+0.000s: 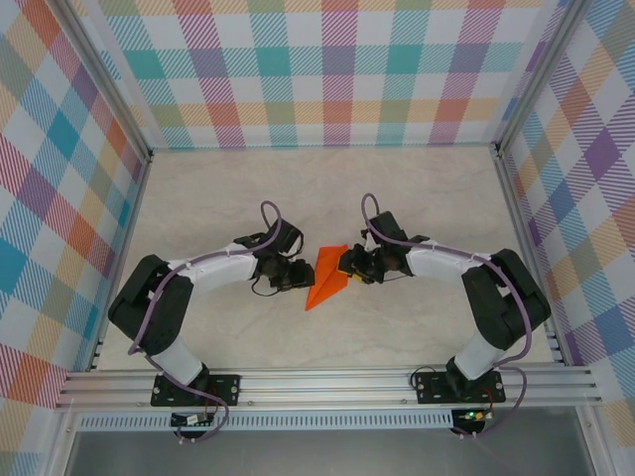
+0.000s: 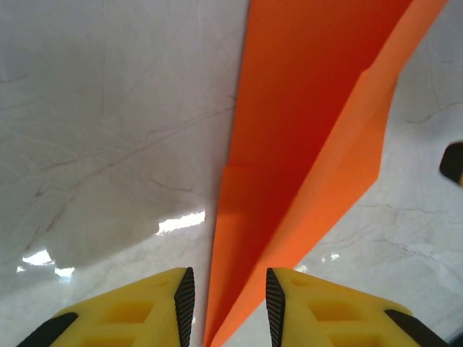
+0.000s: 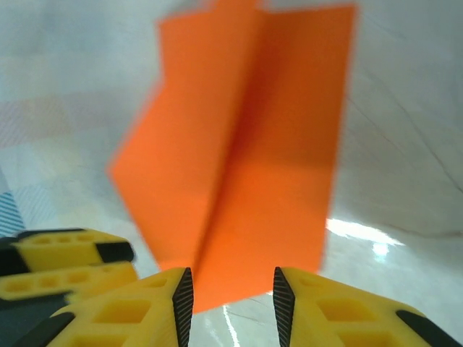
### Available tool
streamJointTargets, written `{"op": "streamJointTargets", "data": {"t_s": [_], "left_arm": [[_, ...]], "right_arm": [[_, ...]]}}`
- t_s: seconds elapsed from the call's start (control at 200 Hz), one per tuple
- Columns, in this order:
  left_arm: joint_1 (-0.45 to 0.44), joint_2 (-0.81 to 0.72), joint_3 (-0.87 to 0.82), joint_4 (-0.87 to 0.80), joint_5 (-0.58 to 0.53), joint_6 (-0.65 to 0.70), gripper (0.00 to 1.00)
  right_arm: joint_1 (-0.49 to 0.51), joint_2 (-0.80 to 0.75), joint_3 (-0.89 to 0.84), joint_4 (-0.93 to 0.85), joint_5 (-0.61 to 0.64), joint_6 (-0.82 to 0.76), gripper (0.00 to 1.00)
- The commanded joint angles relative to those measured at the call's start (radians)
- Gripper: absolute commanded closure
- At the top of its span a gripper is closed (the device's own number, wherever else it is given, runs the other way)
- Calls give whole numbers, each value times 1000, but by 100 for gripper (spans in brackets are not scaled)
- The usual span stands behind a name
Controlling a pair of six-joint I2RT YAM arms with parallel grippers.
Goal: Fold a paper plane with a square sheet of paper (pick it up from the middle)
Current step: Turn over the paper at the center of the table.
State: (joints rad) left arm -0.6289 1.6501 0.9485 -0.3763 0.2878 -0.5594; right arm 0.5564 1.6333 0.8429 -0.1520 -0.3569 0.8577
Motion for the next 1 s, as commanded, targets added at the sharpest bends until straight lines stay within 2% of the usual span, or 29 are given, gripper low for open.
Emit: {"op": "streamJointTargets", "data": {"t_s": [0.0, 0.375, 0.71, 0.995], "left_arm": [[-19, 41, 43, -49, -43, 24, 66], [-28, 101, 67, -49, -60, 20, 69], [-35, 134, 76, -48, -58, 20, 70], [-42, 150, 80, -48, -55, 19, 72]], "right_arm": [[2, -15, -47, 72, -27, 97, 63], [22, 33, -79, 141, -13, 158, 61], [25, 49, -80, 117, 21, 173, 61], [33, 87, -73, 190, -32, 177, 63]]}}
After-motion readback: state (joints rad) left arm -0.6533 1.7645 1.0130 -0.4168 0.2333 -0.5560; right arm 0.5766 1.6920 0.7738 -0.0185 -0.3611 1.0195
